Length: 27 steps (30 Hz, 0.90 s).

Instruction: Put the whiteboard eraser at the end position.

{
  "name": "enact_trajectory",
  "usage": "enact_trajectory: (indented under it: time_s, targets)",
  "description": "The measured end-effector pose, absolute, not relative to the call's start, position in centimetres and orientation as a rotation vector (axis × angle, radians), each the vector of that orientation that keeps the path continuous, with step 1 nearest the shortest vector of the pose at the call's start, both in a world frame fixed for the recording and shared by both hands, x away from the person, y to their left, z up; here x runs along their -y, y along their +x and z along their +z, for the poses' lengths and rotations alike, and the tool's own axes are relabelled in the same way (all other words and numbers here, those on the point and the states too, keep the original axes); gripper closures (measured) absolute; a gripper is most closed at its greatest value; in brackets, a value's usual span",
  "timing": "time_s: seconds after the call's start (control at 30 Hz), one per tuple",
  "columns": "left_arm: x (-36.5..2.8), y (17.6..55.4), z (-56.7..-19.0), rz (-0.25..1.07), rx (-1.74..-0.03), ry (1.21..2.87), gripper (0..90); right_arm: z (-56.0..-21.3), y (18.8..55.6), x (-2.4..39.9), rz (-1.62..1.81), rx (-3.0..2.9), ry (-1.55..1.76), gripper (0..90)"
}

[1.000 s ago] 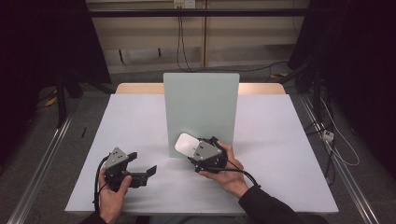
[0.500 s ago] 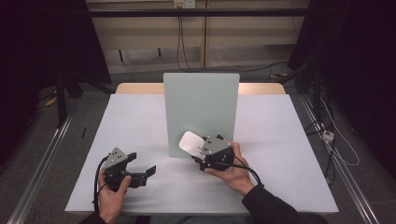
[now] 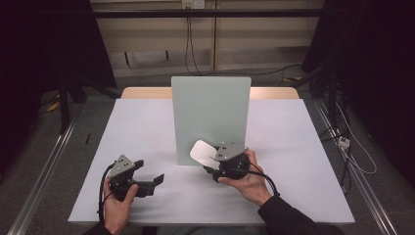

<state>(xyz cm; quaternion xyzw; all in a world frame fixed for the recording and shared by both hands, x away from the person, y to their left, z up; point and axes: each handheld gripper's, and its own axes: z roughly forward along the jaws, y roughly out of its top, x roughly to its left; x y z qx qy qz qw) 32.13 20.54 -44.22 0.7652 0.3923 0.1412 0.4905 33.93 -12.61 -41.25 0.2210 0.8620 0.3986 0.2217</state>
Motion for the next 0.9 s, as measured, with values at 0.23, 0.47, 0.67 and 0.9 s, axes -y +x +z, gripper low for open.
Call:
enact_trajectory:
  time_s: [0.23,0.47,0.67,0.9]
  targets:
    - [-20.7,32.1,-44.2,0.342,-0.953,1.851,4.4,-40.8,34.1,13.4,1.115,-2.436,0.632,31.7]
    - [-20.7,32.1,-44.2,0.348,-0.952,1.858,4.4,-40.7,33.8,13.7,1.096,-2.492,0.632,31.7]
    - [-20.8,32.1,-44.2,0.344,-0.961,1.852,4.4,-40.5,33.5,14.5,1.092,-2.521,0.638,31.7]
    - [-20.7,31.9,-44.0,0.351,-0.956,1.847,4.4,-40.3,33.5,15.5,1.042,-2.567,0.668,31.6]
